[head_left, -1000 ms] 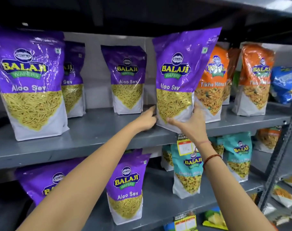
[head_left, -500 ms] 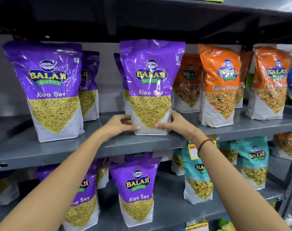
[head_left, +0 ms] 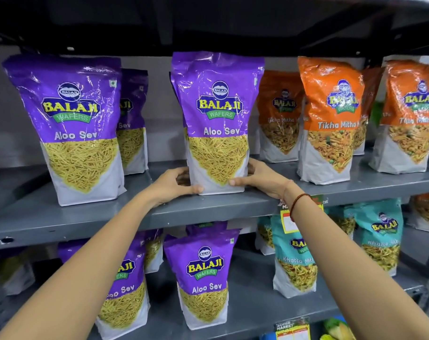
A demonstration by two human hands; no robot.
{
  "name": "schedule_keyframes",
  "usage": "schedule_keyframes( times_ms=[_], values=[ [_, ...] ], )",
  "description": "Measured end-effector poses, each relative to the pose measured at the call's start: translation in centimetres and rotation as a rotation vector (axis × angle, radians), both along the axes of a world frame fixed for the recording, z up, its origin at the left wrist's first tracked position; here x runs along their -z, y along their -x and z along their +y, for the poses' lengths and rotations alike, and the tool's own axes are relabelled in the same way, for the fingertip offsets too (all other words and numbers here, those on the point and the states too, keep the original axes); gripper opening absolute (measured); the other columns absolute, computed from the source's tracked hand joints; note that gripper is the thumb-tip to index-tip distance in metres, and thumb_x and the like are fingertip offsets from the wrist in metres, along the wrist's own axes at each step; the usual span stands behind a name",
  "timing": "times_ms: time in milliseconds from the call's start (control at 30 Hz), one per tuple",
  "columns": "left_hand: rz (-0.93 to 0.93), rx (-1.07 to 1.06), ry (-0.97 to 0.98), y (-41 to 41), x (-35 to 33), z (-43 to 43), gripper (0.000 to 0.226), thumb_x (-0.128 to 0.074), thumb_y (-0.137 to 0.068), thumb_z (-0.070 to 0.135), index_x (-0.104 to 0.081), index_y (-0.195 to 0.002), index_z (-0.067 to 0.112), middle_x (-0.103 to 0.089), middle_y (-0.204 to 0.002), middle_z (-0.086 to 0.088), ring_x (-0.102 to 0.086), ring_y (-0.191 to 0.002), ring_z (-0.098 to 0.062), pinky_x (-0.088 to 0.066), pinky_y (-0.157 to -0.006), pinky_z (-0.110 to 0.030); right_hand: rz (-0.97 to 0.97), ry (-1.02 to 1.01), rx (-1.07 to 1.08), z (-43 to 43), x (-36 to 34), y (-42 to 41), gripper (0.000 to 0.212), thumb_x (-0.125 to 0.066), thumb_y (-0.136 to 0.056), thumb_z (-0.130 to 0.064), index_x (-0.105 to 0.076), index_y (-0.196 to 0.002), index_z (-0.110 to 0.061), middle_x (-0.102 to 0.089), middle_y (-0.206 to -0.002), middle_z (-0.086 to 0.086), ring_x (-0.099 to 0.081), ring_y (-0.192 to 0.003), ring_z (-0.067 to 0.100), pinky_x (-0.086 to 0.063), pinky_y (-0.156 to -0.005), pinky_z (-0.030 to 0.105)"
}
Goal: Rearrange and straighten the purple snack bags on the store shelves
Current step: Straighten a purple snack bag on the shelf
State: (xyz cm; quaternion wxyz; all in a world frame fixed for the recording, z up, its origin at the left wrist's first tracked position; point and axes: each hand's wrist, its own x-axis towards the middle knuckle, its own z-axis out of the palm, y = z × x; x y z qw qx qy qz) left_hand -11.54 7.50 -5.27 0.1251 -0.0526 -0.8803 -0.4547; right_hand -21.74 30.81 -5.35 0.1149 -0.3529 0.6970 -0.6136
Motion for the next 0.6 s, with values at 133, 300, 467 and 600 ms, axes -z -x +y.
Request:
schedule_keyframes(
  times_ms=[133, 300, 467, 600],
  values=[
    [-0.008, 0.016, 0.050, 0.11, 0.29, -0.25, 0.054, -0.080, -0.065, 0.034, -0.057, -0.114, 0.030, -0.060, -0.123, 0.007, -0.053, -0.120, -0.009, -0.036, -0.108, -0.031, -0.083, 0.066, -0.031, 0.47, 0.03, 0.08, 0.060, -0.067, -0.075, 0.012, -0.046, -0.128, -0.009, -0.068, -0.109, 0.004, -0.069, -0.095, 0.010, -0.056, -0.082, 0.020],
    [-0.033, 0.028, 0.058, -0.06, 0.42, -0.32, 0.075, -0.079, -0.043, 0.064, -0.059, -0.110, 0.038, -0.063, -0.125, 0.007, -0.054, -0.120, -0.008, -0.038, -0.109, -0.036, -0.090, 0.064, -0.025, 0.42, 0.29, 0.41, 0.057, -0.067, -0.074, 0.012, -0.050, -0.126, -0.005, -0.075, -0.095, -0.003, -0.070, -0.093, 0.011, -0.056, -0.084, 0.023],
    [-0.033, 0.010, 0.072, -0.04, 0.43, -0.51, 0.101, -0.078, -0.039, 0.069, -0.053, -0.126, 0.024, -0.061, -0.130, 0.002, -0.055, -0.120, -0.009, -0.038, -0.110, -0.039, -0.102, 0.077, -0.042, 0.32, 0.39, 0.42, 0.049, -0.065, -0.077, 0.011, -0.053, -0.123, -0.002, -0.071, -0.110, 0.000, -0.070, -0.094, 0.011, -0.055, -0.088, 0.021],
    [-0.029, 0.008, 0.090, -0.18, 0.44, -0.51, 0.104, -0.077, -0.039, 0.070, -0.051, -0.128, 0.022, -0.060, -0.131, 0.001, -0.054, -0.121, -0.010, -0.038, -0.110, -0.039, -0.101, 0.072, -0.054, 0.50, 0.44, 0.39, 0.042, -0.064, -0.077, 0.013, -0.058, -0.114, -0.006, -0.076, -0.093, -0.006, -0.071, -0.091, 0.008, -0.055, -0.081, 0.018]
  ],
)
